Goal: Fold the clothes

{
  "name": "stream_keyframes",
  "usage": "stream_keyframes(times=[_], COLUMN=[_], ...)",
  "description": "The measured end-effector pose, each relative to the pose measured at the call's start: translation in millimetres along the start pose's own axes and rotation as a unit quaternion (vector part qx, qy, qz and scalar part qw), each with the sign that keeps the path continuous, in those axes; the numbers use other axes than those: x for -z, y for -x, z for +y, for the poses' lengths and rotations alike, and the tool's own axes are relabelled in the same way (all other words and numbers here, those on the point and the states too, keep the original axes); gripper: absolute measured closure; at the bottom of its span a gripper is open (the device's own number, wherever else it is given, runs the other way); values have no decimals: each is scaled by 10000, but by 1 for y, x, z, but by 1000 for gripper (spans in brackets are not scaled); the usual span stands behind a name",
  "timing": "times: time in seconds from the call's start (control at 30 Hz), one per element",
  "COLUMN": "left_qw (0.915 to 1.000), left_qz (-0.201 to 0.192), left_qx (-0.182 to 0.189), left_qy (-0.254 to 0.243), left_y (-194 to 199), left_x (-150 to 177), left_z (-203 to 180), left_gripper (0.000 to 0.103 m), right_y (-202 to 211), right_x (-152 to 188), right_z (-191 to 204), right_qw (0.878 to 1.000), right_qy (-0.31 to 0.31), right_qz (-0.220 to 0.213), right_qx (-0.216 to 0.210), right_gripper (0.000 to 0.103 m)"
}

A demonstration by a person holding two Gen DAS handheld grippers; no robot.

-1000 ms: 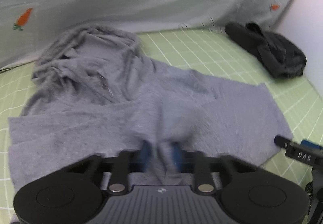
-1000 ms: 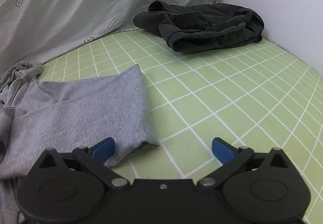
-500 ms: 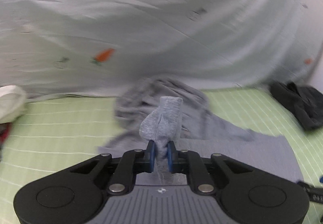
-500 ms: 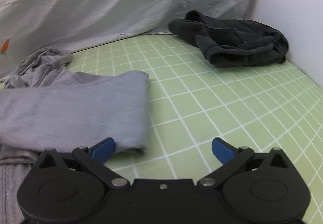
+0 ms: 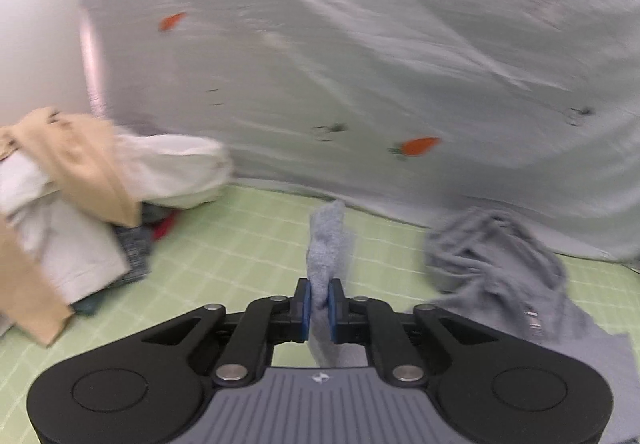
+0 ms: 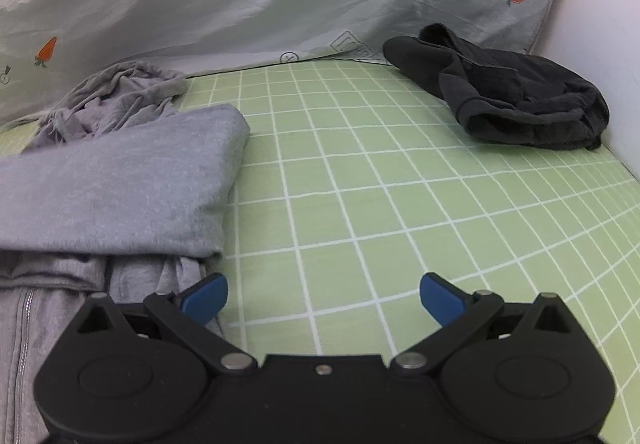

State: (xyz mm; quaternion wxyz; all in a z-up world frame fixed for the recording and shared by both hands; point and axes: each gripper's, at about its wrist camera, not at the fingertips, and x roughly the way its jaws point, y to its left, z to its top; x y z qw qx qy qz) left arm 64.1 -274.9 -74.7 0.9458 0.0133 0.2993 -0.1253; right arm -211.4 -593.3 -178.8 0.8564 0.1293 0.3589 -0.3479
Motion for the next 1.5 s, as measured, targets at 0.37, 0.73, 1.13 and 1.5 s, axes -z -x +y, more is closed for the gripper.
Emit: stream_keyframes(times=[0.37, 0.73, 1.13, 1.5], left_qw=[9904, 9822, 9823, 9670], left_qz=[778, 1293, 1304, 834], left_qx=[-388, -676, -536, 2006], left_qy=[1074, 1186, 1230, 1328], left_y=[-18, -34, -46, -4], left_x=[29, 63, 75, 29], left_z=[50, 57, 65, -14], left_gripper=[77, 25, 89, 102], right_y=[-1, -3, -6, -7], right_x=[-1, -3, -6, -6], right_z=[8, 15, 31, 28], right_qw=[9998, 9988, 9957, 9967], right_qy=[192, 438, 831, 726], right_qz=[67, 214, 352, 319], right_qx=[-29, 24, 204, 157], right_gripper=[0, 0, 0, 0])
